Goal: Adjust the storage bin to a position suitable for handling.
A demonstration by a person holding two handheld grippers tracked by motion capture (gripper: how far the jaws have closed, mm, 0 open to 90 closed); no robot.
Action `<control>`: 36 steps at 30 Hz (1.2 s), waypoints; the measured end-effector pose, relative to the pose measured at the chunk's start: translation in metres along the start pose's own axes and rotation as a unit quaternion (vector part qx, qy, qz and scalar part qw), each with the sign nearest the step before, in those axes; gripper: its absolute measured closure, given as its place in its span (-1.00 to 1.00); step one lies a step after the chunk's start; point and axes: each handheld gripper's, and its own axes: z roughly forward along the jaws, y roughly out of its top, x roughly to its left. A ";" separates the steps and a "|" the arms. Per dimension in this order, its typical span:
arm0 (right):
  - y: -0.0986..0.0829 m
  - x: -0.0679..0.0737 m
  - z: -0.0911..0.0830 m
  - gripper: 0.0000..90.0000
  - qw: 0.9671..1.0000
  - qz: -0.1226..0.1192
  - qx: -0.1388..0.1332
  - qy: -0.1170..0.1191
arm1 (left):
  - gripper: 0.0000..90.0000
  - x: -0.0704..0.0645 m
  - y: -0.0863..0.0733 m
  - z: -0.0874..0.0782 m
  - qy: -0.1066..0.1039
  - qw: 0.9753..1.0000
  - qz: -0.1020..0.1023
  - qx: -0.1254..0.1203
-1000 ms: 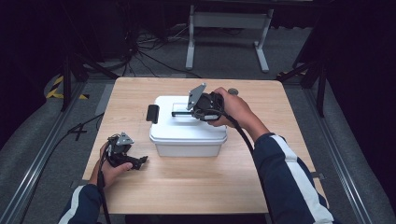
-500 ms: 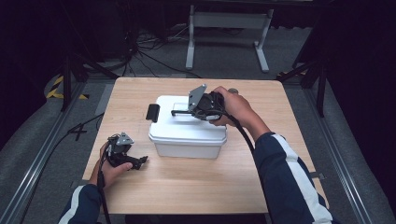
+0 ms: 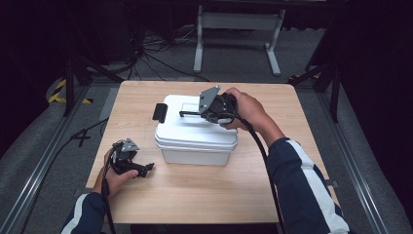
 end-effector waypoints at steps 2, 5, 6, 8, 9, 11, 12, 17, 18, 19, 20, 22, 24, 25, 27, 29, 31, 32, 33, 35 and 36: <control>0.000 0.000 -0.003 0.89 1.000 0.002 -0.002 0.000 | -1.00 0.000 0.000 0.000 0.000 1.000 0.000 0.000; -0.001 0.000 -0.006 0.89 1.000 0.008 -0.005 -0.003 | -1.00 0.000 0.000 0.000 0.000 1.000 -0.001 0.001; -0.002 0.000 -0.006 0.89 1.000 0.008 -0.005 -0.004 | -1.00 0.000 0.000 0.000 0.000 1.000 0.000 0.000; -0.003 -0.001 -0.009 0.89 1.000 0.006 -0.004 -0.005 | -1.00 0.000 0.000 0.000 0.000 1.000 0.000 0.000; -0.003 -0.001 -0.009 0.89 1.000 0.006 -0.004 -0.005 | -1.00 0.000 0.000 0.000 0.000 1.000 0.000 0.000; -0.004 -0.001 -0.011 0.89 1.000 0.009 -0.005 -0.008 | -1.00 0.000 0.000 0.000 0.000 1.000 -0.001 0.001; -0.004 -0.001 -0.013 0.89 1.000 0.012 -0.006 -0.011 | -1.00 0.000 0.000 0.000 0.000 1.000 -0.001 0.000; -0.010 -0.002 -0.021 0.89 1.000 0.017 -0.011 -0.013 | -1.00 0.000 0.000 0.000 0.000 1.000 0.000 0.000; -0.011 -0.002 -0.023 0.89 1.000 0.023 -0.010 -0.018 | -1.00 0.000 0.000 0.000 0.000 1.000 0.000 0.000; -0.012 -0.002 -0.025 0.89 0.999 0.023 -0.010 -0.021 | -1.00 0.000 0.000 0.000 0.000 1.000 0.000 0.000; -0.014 -0.002 -0.027 0.89 0.999 0.023 -0.011 -0.021 | -1.00 0.000 0.000 0.000 0.000 1.000 0.000 0.000; -0.017 -0.003 -0.032 0.89 0.999 0.028 -0.014 -0.024 | -1.00 0.000 0.000 0.000 0.000 1.000 0.002 0.000; -0.020 -0.003 -0.036 0.89 0.999 0.029 -0.018 -0.028 | -1.00 0.000 0.000 0.000 -0.001 1.000 0.000 0.002; -0.023 -0.003 -0.039 0.89 0.999 0.032 -0.018 -0.029 | -1.00 0.000 0.000 0.000 -0.001 1.000 0.000 0.002; -0.028 -0.004 -0.045 0.89 0.999 0.033 -0.017 -0.030 | -1.00 0.000 0.000 0.000 -0.001 1.000 0.001 0.002; -0.033 -0.006 -0.050 0.89 0.999 0.035 -0.017 -0.034 | -1.00 0.000 0.000 0.000 -0.001 1.000 0.001 0.002; -0.039 -0.007 -0.055 0.89 0.998 0.039 -0.016 -0.040 | -1.00 0.000 0.000 0.000 -0.001 1.000 0.001 0.002; -0.042 -0.007 -0.057 0.89 0.998 0.039 -0.016 -0.042 | -1.00 0.000 0.000 0.000 -0.001 1.000 0.001 0.002; -0.045 -0.008 -0.060 0.89 0.998 0.041 -0.017 -0.042 | -1.00 0.000 0.000 0.000 -0.001 1.000 0.001 0.002; -0.051 -0.008 -0.065 0.89 0.998 0.045 -0.015 -0.046 | -1.00 0.000 0.000 0.000 -0.001 1.000 0.000 0.002; -0.053 -0.009 -0.067 0.89 0.997 0.048 -0.015 -0.050 | -1.00 0.000 0.000 0.000 -0.001 1.000 0.000 0.002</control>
